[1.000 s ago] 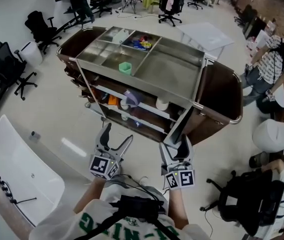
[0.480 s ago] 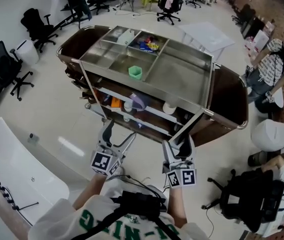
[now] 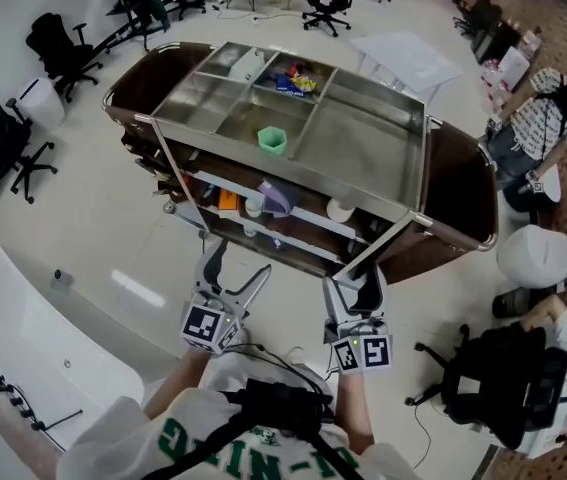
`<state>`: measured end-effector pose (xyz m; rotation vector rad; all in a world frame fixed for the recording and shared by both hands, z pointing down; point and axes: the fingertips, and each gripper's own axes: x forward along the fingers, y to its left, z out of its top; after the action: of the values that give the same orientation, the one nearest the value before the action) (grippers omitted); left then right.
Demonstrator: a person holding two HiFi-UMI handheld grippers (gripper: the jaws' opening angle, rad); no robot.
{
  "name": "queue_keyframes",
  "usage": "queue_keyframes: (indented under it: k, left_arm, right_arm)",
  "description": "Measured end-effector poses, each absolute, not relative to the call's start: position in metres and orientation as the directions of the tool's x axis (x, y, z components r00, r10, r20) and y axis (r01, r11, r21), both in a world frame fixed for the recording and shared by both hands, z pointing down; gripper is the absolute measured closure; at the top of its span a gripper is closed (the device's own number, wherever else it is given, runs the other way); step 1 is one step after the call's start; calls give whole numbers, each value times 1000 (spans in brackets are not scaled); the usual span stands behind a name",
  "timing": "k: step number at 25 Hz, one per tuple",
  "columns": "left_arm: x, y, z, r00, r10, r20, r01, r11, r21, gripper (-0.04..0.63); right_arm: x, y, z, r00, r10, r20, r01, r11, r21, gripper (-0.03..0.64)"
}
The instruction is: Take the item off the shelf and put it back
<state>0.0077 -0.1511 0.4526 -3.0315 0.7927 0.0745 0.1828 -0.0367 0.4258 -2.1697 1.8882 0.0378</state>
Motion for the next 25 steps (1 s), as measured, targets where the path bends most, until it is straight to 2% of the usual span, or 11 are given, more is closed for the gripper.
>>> queue_keyframes:
  k: [13,25]
  left_arm:
    - [8,-160,472,888,-459,-12,-459,-888,36,202]
    - [-4,-183,464,874,-485,-16,-485,-874,0,202]
  right_arm:
    - [177,-37,443,179,-973,-145,-973,-153,-175,195]
    - [164,-59,510,145,-989,-26,-966,-136,-222,195]
